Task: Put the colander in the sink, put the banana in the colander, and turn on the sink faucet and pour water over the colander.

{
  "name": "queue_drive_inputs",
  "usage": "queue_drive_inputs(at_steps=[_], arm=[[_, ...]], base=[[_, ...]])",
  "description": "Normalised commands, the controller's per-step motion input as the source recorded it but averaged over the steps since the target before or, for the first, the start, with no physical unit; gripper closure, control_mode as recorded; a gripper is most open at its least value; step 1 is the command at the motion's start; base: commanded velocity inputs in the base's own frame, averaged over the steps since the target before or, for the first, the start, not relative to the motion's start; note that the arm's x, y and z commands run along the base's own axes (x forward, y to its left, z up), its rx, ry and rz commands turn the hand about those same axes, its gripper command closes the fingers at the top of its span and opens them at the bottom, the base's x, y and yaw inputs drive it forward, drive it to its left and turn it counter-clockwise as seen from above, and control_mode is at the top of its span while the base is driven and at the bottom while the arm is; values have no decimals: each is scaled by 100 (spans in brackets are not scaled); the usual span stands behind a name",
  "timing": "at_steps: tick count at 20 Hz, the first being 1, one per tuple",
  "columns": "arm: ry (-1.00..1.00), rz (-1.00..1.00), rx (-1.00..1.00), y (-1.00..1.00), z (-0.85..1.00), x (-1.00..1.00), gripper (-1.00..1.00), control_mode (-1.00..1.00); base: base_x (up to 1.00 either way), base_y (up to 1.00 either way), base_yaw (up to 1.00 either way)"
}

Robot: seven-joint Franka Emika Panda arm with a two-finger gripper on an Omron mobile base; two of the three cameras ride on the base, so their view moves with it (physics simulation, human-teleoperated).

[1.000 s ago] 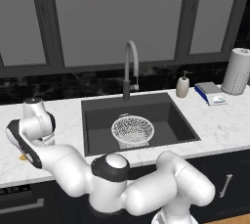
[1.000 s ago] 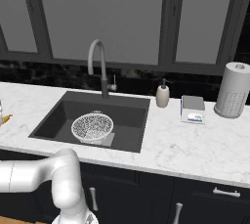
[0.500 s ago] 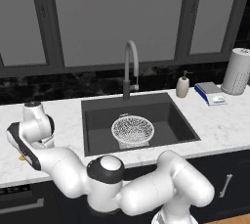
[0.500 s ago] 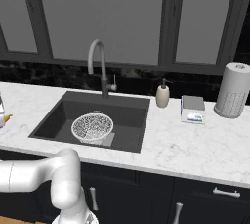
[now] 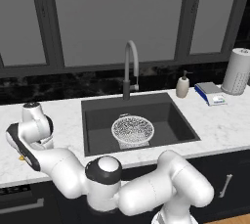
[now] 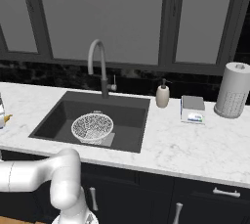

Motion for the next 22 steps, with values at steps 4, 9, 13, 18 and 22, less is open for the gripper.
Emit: queue_drive_inputs(at_steps=[4,9,13,18,22], arm=[[0,-1,0,3,-17,0,100,-100],[-1,-5,0,-1,-1,-4,100,-100],[-13,-8,0,-23,31,-27,100,-100],[-13,-10,0,-69,81,-37,100,-100],[-18,-7,0,-99,92,-51,100,-100]], base=[[0,0,0],[0,0,0],[0,0,0],[0,0,0],[0,0,0]])
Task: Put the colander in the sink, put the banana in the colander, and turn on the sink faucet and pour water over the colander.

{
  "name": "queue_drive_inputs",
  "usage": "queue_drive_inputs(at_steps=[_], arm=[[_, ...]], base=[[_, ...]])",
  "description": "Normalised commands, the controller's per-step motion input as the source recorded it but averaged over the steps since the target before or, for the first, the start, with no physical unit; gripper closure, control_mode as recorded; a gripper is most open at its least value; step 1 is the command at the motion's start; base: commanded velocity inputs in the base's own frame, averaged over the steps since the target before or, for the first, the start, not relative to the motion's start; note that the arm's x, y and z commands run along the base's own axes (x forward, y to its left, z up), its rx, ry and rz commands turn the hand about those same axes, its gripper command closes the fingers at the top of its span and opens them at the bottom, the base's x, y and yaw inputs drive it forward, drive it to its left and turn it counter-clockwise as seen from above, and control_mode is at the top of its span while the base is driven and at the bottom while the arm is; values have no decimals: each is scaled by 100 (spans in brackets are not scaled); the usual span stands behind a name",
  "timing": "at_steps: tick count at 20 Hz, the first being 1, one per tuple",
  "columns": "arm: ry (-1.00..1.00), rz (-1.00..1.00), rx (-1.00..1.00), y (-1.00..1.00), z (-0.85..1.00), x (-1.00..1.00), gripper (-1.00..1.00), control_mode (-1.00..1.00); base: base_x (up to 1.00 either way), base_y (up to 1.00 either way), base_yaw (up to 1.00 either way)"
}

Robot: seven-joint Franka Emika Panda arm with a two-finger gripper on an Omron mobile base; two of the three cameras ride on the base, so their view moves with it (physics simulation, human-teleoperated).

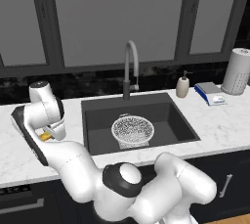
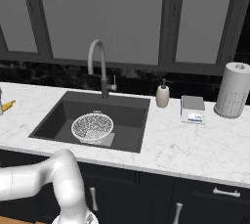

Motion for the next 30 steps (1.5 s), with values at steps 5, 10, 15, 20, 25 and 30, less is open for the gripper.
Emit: queue_drive_inputs(at_steps=[5,10,15,20,25,30], arm=[[-13,-5,0,-100,96,-34,100,-100],[-4,-2,1,-100,88,-19,100,-100],[0,0,0,-100,72,-23,100,-100],[0,0,1,-100,46,-46,100,-100],[0,0,1,-100,5,-64,100,-100],[1,0,2,-100,0,-49,100,-100]], base=[[0,0,0],[0,0,0],[0,0,0],[0,0,0],[0,0,0],[0,0,0]])
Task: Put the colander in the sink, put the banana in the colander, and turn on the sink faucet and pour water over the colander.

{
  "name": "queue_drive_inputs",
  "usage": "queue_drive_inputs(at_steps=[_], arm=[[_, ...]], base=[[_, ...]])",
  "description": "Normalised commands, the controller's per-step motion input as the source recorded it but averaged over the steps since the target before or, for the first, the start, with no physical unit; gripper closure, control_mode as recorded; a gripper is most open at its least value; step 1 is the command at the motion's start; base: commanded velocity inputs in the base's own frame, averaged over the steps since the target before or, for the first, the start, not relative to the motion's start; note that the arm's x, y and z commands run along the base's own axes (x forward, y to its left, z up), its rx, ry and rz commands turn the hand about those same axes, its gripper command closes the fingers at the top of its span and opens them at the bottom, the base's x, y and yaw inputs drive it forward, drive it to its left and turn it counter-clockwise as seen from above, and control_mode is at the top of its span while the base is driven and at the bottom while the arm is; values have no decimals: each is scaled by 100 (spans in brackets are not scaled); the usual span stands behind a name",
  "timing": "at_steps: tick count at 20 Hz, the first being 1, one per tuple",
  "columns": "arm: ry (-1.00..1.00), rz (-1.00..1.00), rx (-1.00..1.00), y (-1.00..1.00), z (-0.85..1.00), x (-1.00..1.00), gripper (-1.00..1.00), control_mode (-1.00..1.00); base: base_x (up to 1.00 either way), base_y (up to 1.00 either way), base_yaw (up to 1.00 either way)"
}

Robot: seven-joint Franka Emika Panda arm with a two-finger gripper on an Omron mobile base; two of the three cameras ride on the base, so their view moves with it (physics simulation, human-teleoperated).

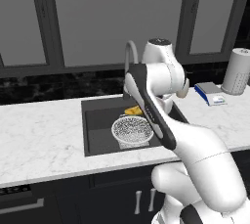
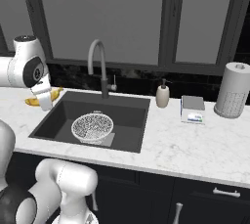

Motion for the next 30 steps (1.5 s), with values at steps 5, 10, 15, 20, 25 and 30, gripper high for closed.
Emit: queue_drive_inputs(at_steps=[5,10,15,20,25,30], arm=[[3,0,1,-100,0,-6,100,-100],[3,0,0,-100,0,0,100,-100],[1,11,11,-78,-1,36,100,-100],[3,26,21,-26,-13,75,100,-100],[5,32,21,2,-26,79,100,-100],[3,28,12,23,-37,61,100,-100]], base=[[0,0,0],[0,0,0],[0,0,0],[0,0,0],[0,0,0],[0,0,0]])
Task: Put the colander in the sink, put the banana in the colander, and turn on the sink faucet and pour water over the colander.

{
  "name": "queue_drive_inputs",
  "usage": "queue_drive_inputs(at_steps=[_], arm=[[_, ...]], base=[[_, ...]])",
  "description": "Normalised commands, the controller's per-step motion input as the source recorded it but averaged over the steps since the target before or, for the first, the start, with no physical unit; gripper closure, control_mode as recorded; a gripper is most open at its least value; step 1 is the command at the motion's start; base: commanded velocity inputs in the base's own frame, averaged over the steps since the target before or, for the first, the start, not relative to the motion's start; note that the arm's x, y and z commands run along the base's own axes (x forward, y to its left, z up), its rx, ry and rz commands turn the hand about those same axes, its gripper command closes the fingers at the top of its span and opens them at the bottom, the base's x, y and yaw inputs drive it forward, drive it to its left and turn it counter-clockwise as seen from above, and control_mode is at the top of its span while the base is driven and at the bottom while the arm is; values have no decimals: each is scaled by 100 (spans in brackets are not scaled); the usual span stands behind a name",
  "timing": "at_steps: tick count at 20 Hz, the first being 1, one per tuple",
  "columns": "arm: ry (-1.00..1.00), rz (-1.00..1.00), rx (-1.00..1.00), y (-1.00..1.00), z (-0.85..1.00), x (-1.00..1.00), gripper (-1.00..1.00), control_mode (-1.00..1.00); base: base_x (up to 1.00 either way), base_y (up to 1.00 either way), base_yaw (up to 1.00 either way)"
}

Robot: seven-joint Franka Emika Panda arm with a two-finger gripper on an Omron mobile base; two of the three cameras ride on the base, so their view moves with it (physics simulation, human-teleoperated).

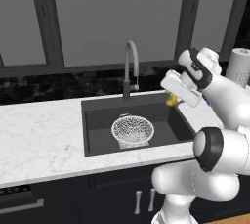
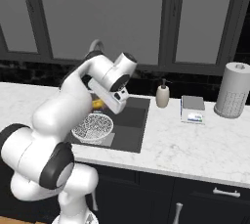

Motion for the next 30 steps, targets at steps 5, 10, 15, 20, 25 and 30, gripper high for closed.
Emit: queue_drive_inputs(at_steps=[5,10,15,20,25,30], arm=[[2,24,10,23,-52,38,100,-100],[0,17,12,14,-50,16,100,-100],[0,10,14,4,-43,0,100,-100],[-12,3,14,19,-24,-7,100,-100],[-30,0,2,35,-6,-4,100,-100],[-36,0,-3,20,-19,0,100,-100]], base=[[0,0,0],[0,0,0],[0,0,0],[0,0,0],[0,0,0],[0,0,0]])
